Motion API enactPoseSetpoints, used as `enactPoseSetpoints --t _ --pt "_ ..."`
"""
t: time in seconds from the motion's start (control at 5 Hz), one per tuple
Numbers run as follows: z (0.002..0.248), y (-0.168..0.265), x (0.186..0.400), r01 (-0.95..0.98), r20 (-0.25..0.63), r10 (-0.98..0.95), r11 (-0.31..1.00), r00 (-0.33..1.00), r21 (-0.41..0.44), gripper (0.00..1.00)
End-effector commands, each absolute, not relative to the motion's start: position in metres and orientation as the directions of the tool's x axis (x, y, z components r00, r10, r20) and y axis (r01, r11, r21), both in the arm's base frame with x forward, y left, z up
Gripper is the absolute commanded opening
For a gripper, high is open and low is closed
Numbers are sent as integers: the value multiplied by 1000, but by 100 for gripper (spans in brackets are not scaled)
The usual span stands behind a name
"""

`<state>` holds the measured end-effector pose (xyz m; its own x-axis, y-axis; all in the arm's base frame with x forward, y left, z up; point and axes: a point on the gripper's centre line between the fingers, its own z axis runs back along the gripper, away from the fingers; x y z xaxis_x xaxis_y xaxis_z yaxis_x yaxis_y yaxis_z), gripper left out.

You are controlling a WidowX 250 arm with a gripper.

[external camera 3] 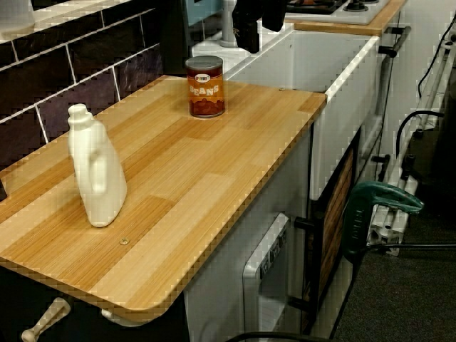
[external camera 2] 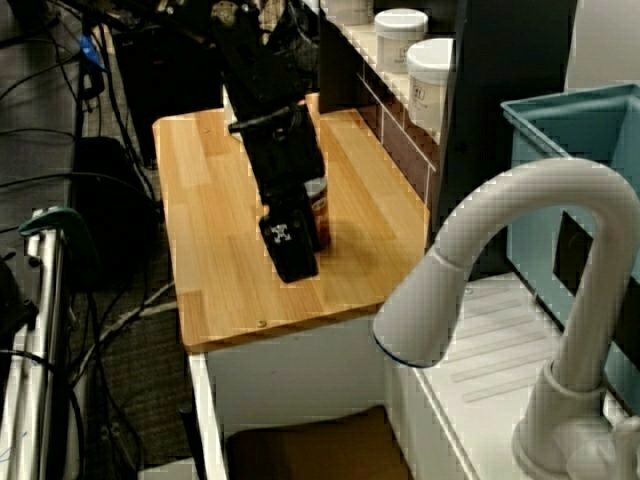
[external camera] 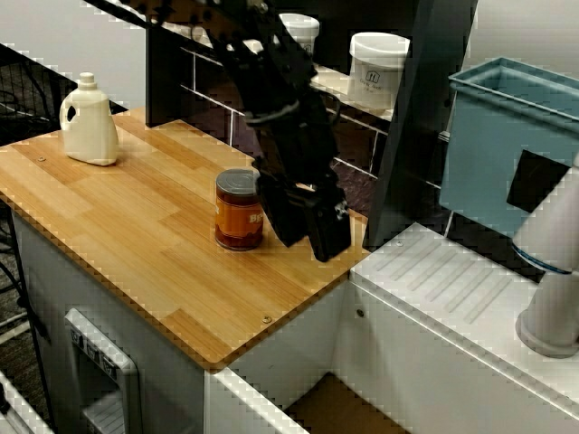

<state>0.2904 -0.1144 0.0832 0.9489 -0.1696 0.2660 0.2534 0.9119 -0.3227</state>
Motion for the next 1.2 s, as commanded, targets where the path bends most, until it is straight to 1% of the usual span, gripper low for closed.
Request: enactPoseSetpoints --t 0.0,0.4,0.6,1.0 --pt "70 -123 319 248 291 -162 924 943 -289 100" --pt "65 -106 338 204 284 -121 937 951 -284 100" --pt "68 -91 340 188 282 -106 941 953 -281 100" --pt "68 -48 328 163 289 -87 954 953 -251 100"
